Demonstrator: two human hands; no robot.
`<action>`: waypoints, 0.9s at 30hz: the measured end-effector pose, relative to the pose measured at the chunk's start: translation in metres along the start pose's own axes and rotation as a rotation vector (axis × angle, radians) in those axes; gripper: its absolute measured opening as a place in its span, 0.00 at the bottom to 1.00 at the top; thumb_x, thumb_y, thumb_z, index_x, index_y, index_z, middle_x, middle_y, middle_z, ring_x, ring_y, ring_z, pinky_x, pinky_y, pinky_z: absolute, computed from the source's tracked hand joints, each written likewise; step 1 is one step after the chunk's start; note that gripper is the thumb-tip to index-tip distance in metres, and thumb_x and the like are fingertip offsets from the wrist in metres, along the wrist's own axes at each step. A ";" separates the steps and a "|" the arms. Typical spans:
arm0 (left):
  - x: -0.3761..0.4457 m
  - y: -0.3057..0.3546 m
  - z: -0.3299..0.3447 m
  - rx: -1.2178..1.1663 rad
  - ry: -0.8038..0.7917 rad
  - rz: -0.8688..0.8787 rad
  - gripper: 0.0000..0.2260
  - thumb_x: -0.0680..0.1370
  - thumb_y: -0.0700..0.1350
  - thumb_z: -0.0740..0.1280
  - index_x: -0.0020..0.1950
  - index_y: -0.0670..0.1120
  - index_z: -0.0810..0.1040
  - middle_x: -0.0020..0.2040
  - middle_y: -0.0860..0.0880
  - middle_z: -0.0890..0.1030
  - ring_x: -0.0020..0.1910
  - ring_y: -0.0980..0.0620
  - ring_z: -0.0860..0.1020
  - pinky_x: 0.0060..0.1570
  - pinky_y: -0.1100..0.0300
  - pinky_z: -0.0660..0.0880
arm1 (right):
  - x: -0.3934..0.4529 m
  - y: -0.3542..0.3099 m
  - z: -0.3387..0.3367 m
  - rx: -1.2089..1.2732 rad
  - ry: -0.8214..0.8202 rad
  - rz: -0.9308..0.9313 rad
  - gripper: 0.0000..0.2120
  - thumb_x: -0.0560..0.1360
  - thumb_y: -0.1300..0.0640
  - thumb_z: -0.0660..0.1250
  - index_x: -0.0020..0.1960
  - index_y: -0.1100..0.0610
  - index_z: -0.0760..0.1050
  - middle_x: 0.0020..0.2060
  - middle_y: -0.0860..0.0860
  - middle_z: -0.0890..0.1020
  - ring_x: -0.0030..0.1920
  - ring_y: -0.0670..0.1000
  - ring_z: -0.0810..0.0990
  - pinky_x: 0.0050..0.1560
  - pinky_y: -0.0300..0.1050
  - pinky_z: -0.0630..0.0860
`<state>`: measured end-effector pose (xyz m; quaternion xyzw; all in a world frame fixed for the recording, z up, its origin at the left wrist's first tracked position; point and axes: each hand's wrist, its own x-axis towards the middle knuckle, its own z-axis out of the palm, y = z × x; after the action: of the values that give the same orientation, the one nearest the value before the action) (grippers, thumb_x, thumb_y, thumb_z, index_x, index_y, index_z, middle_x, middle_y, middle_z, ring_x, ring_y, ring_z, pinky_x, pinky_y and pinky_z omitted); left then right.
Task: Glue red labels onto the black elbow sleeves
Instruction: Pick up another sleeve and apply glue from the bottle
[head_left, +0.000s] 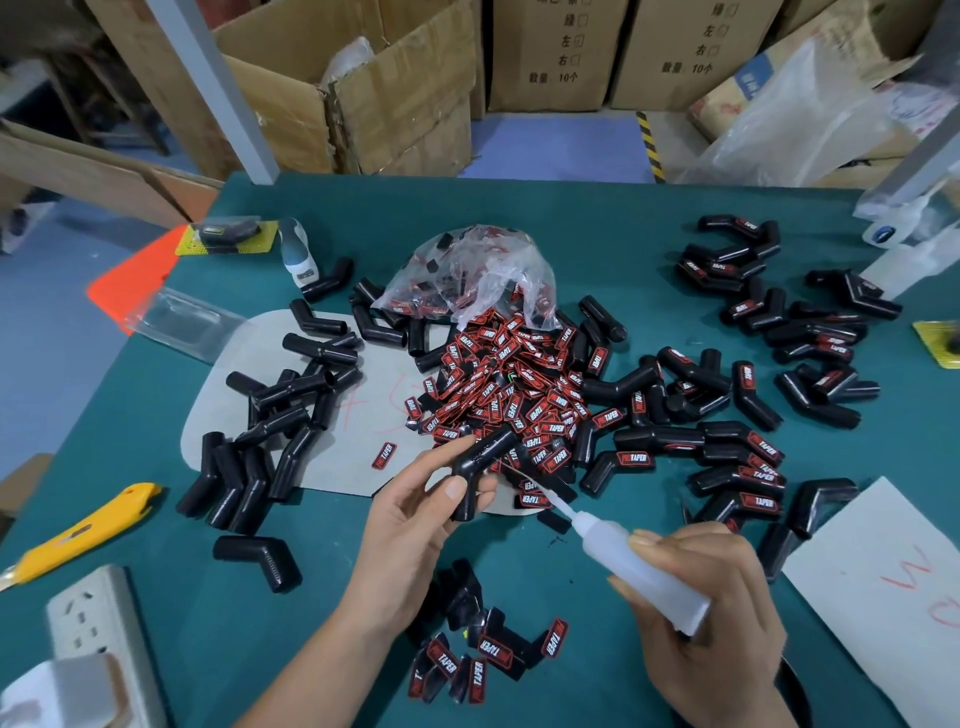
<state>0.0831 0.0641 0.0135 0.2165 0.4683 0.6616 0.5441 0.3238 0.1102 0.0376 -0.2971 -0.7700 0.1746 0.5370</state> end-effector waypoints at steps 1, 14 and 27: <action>0.000 0.000 0.000 0.002 -0.001 0.000 0.20 0.78 0.46 0.74 0.70 0.46 0.82 0.58 0.36 0.85 0.58 0.40 0.85 0.61 0.52 0.80 | 0.001 0.001 -0.001 -0.006 0.002 0.002 0.09 0.83 0.53 0.69 0.60 0.56 0.78 0.49 0.49 0.76 0.46 0.46 0.77 0.49 0.38 0.73; 0.000 0.001 0.002 -0.008 0.002 -0.011 0.23 0.76 0.50 0.78 0.69 0.46 0.82 0.57 0.36 0.85 0.58 0.40 0.85 0.61 0.52 0.80 | 0.000 -0.003 -0.002 -0.016 -0.005 -0.007 0.08 0.82 0.54 0.69 0.61 0.53 0.78 0.48 0.49 0.75 0.45 0.48 0.77 0.47 0.39 0.74; 0.000 -0.001 0.000 -0.009 -0.002 -0.003 0.20 0.77 0.46 0.74 0.69 0.46 0.83 0.57 0.36 0.85 0.58 0.41 0.85 0.61 0.52 0.81 | 0.004 0.001 -0.004 -0.023 0.024 -0.008 0.09 0.83 0.53 0.69 0.59 0.58 0.76 0.48 0.51 0.75 0.43 0.49 0.78 0.48 0.40 0.75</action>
<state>0.0837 0.0643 0.0130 0.2139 0.4650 0.6626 0.5468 0.3264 0.1132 0.0413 -0.3022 -0.7668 0.1600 0.5433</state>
